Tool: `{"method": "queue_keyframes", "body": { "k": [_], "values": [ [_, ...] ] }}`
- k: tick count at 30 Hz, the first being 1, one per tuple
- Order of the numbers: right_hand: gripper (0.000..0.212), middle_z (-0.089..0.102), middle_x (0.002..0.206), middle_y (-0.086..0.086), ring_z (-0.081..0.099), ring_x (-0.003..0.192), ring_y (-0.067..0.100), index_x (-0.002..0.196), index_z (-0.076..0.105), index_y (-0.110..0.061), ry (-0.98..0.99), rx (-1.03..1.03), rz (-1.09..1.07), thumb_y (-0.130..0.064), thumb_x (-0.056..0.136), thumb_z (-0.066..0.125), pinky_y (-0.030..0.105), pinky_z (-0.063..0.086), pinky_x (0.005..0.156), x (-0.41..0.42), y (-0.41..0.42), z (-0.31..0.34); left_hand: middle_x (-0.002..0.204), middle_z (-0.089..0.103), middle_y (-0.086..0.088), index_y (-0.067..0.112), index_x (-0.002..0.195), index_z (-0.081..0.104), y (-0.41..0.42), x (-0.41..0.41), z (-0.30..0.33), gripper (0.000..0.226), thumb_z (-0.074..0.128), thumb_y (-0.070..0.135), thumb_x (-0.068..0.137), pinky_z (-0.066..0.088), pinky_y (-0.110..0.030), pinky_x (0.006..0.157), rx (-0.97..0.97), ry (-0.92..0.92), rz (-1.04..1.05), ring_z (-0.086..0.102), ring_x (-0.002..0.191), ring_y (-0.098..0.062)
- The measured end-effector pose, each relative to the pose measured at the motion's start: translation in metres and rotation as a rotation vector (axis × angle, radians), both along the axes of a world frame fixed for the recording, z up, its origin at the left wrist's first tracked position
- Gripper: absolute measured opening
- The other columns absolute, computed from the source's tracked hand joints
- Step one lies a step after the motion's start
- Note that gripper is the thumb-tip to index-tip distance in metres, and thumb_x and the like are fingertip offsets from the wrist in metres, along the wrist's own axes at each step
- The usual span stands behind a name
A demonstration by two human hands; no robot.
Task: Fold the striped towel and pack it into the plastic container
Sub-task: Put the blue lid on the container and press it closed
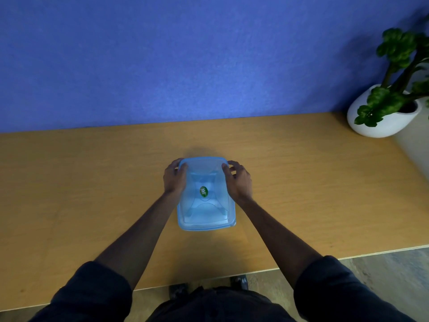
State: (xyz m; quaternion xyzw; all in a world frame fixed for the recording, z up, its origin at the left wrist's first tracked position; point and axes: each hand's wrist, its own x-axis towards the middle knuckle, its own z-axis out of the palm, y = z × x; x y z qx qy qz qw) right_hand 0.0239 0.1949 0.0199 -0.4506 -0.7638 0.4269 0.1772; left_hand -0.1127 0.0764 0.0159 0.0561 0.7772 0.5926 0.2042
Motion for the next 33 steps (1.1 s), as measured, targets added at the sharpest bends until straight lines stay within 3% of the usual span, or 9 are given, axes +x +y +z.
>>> {"method": "queue_keyframes", "body": {
  "k": [6, 9, 12, 17, 20, 24, 30, 33],
  "values": [
    [0.043, 0.065, 0.122, 0.004, 0.063, 0.097, 0.019, 0.132, 0.06, -0.016, 0.141, -0.13, -0.018, -0.04, 0.097, 0.055, 0.036, 0.051, 0.088, -0.012, 0.009, -0.005, 0.096, 0.066, -0.009, 0.01, 0.115, 0.066, 0.003, -0.002, -0.004, 0.027, 0.06, 0.021, 0.091, 0.052, -0.038, 0.078, -0.03, 0.005, 0.009, 0.06, 0.083, -0.022],
    [0.039, 0.072, 0.102, 0.004, 0.063, 0.086, 0.016, 0.126, 0.066, -0.02, 0.198, -0.238, -0.097, -0.041, 0.094, 0.058, 0.031, 0.051, 0.077, -0.016, 0.01, -0.007, 0.094, 0.063, -0.01, 0.007, 0.116, 0.064, 0.004, -0.003, -0.006, 0.029, 0.061, 0.024, 0.092, 0.05, -0.037, 0.075, -0.024, 0.014, 0.017, 0.057, 0.081, -0.022],
    [0.034, 0.074, 0.104, 0.004, 0.063, 0.079, 0.013, 0.118, 0.071, -0.019, 0.232, -0.286, -0.137, -0.039, 0.092, 0.062, 0.028, 0.05, 0.07, -0.018, 0.013, -0.008, 0.094, 0.061, -0.006, 0.006, 0.118, 0.061, 0.006, -0.002, -0.009, 0.031, 0.06, 0.024, 0.092, 0.046, -0.033, 0.071, -0.025, 0.017, 0.027, 0.053, 0.075, -0.019],
    [0.025, 0.074, 0.105, 0.005, 0.068, 0.095, 0.02, 0.11, 0.072, -0.013, 0.306, -0.355, -0.172, -0.027, 0.09, 0.067, 0.036, 0.054, 0.087, -0.02, 0.016, -0.016, 0.105, 0.064, -0.01, 0.005, 0.12, 0.062, 0.006, -0.002, -0.015, 0.033, 0.061, 0.022, 0.092, 0.047, -0.029, 0.07, -0.024, 0.014, 0.048, 0.054, 0.082, -0.019],
    [0.031, 0.073, 0.103, 0.007, 0.065, 0.093, 0.017, 0.117, 0.069, -0.008, 0.369, -0.441, -0.197, -0.021, 0.089, 0.069, 0.033, 0.053, 0.086, -0.02, 0.018, -0.017, 0.113, 0.067, -0.017, 0.004, 0.119, 0.064, 0.005, -0.004, -0.017, 0.032, 0.061, 0.021, 0.092, 0.052, -0.038, 0.079, 0.004, -0.015, 0.055, 0.058, 0.086, -0.023],
    [0.051, 0.073, 0.104, 0.008, 0.065, 0.094, 0.012, 0.135, 0.055, -0.01, 0.399, -0.47, -0.214, -0.02, 0.087, 0.071, 0.024, 0.048, 0.087, -0.019, 0.019, -0.017, 0.114, 0.068, -0.02, 0.005, 0.118, 0.065, 0.005, -0.004, -0.018, 0.031, 0.062, 0.021, 0.092, 0.052, -0.038, 0.079, 0.018, -0.01, 0.059, 0.059, 0.085, -0.022],
    [0.027, 0.073, 0.098, 0.007, 0.063, 0.085, 0.012, 0.109, 0.072, -0.009, 0.363, -0.437, -0.208, -0.024, 0.085, 0.073, 0.029, 0.052, 0.08, -0.018, 0.02, -0.018, 0.11, 0.07, -0.017, 0.006, 0.115, 0.067, 0.002, -0.006, -0.017, 0.031, 0.065, 0.023, 0.09, 0.054, -0.041, 0.083, 0.018, -0.008, 0.051, 0.061, 0.086, -0.021],
    [0.029, 0.073, 0.099, 0.001, 0.064, 0.086, 0.011, 0.106, 0.073, -0.014, 0.297, -0.4, -0.161, -0.033, 0.085, 0.073, 0.027, 0.052, 0.079, -0.013, 0.021, -0.018, 0.1, 0.067, -0.006, 0.009, 0.114, 0.066, -0.007, -0.004, -0.017, 0.037, 0.07, 0.033, 0.085, 0.052, -0.036, 0.078, -0.026, 0.011, 0.059, 0.059, 0.082, -0.017]
  ]
}}
